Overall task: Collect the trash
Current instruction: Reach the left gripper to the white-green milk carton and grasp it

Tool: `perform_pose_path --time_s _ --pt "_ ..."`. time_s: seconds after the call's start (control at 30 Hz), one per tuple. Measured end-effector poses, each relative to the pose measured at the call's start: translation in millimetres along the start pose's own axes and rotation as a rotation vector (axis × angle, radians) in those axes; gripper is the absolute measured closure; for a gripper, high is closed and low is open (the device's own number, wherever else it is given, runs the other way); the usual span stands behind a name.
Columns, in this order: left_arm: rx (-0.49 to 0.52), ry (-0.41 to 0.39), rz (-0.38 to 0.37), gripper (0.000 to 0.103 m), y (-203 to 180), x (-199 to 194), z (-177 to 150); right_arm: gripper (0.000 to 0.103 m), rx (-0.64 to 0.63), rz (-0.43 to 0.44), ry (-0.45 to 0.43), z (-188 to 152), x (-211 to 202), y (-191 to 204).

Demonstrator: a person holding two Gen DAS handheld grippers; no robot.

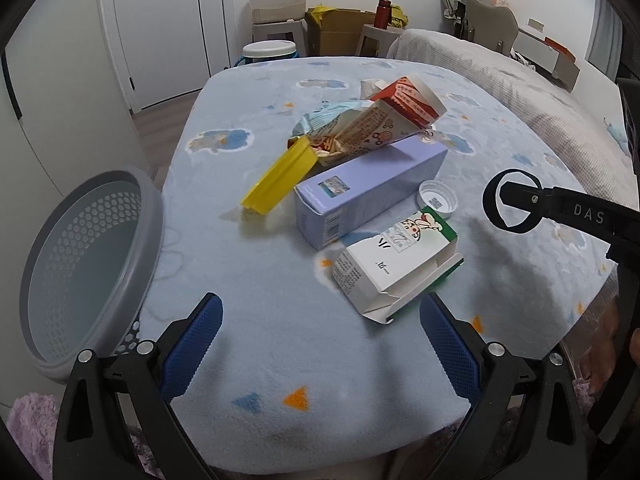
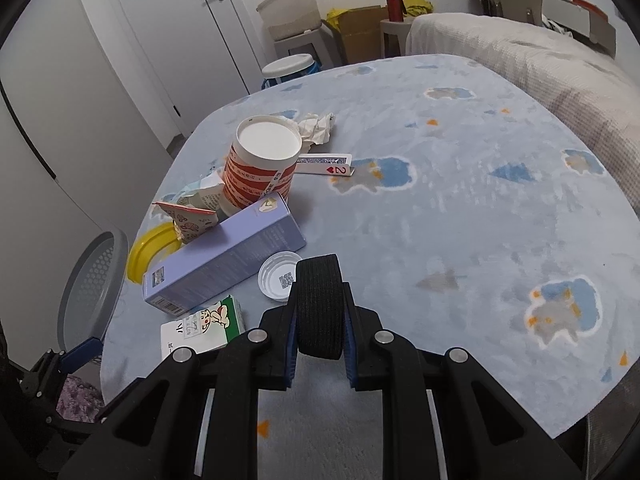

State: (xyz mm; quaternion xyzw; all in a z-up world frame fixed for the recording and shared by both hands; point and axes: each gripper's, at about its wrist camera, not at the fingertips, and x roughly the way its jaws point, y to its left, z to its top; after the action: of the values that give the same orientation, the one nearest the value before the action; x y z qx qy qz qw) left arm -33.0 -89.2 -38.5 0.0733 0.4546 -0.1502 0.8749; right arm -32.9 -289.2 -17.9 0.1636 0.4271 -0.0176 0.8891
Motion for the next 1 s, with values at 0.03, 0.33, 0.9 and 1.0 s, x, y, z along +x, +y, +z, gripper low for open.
perform_pose_path --time_s 0.03,0.33,0.9,1.0 --pt "0.01 0.0 -0.003 0.009 -3.3 0.7 1.1 0.084 0.004 0.004 -0.003 -0.1 -1.9 -1.5" --pt "0.081 -0.011 -0.042 0.009 -10.7 11.9 2.0 0.084 0.033 0.048 -0.025 -1.3 -15.6 -10.9" --pt "0.142 0.003 -0.118 0.009 -33.4 41.7 9.4 0.084 0.034 0.1 -0.043 -1.9 -25.4 -13.5" --pt "0.141 0.009 -0.181 0.009 -39.0 38.5 7.7 0.084 0.041 0.098 -0.046 -2.3 -26.0 -15.5"
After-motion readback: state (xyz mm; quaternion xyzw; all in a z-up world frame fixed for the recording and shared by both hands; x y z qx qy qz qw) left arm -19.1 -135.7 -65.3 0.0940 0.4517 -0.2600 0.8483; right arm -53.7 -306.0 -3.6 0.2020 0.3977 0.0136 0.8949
